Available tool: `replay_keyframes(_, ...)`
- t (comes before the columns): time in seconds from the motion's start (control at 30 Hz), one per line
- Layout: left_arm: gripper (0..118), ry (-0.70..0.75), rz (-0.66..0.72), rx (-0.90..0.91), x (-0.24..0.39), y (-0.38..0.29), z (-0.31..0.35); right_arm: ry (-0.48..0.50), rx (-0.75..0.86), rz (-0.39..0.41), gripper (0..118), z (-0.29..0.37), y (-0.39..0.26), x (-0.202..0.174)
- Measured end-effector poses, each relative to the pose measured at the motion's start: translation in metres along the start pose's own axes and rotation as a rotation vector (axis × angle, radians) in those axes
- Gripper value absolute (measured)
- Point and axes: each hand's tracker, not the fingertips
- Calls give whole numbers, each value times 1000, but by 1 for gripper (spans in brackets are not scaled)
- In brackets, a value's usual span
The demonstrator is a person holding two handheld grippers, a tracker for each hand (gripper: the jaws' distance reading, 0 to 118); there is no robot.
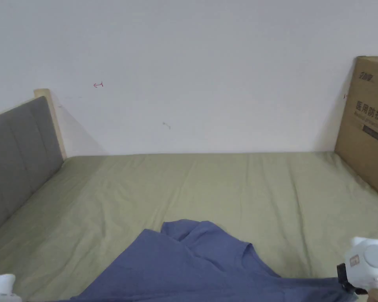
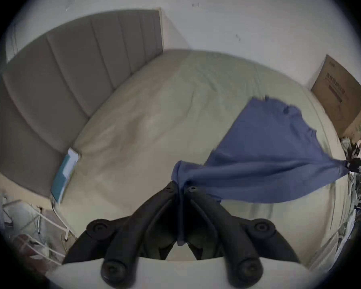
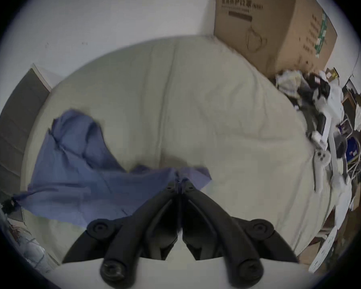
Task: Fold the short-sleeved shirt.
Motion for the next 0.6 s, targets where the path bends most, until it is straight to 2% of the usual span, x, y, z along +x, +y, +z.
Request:
replay_keyframes(0.13, 3, -23, 33, -42, -8, -38, -9, 12, -46, -76, 2, -10, -37, 11)
replay_keyframes(0.4, 4, -39, 4, -68, -9, -67, -18, 24, -62, -94, 3, -17, -77, 8)
replay_keyframes(0.43, 12, -40, 9, -68, -8, -69, -19, 25, -63, -96, 9, -19, -80, 7)
replay_keyframes(0.47, 31, -43, 11, -75, -8, -71, -21, 31, -70, -104, 19, -21, -81, 8)
replay_keyframes(0.5, 57, -22, 14, -90, -6, -74, -21, 44, -98, -113, 27, -23, -80, 10)
replay_keyframes(0.53, 74, 12, 8, -102, -5, -74, -22, 40, -103, -121, 37, -23, -80, 12)
replay_keyframes(0.6, 84, 14, 29, -92, -8, -74, -17, 27, -71, -140, 62, -11, -80, 14)
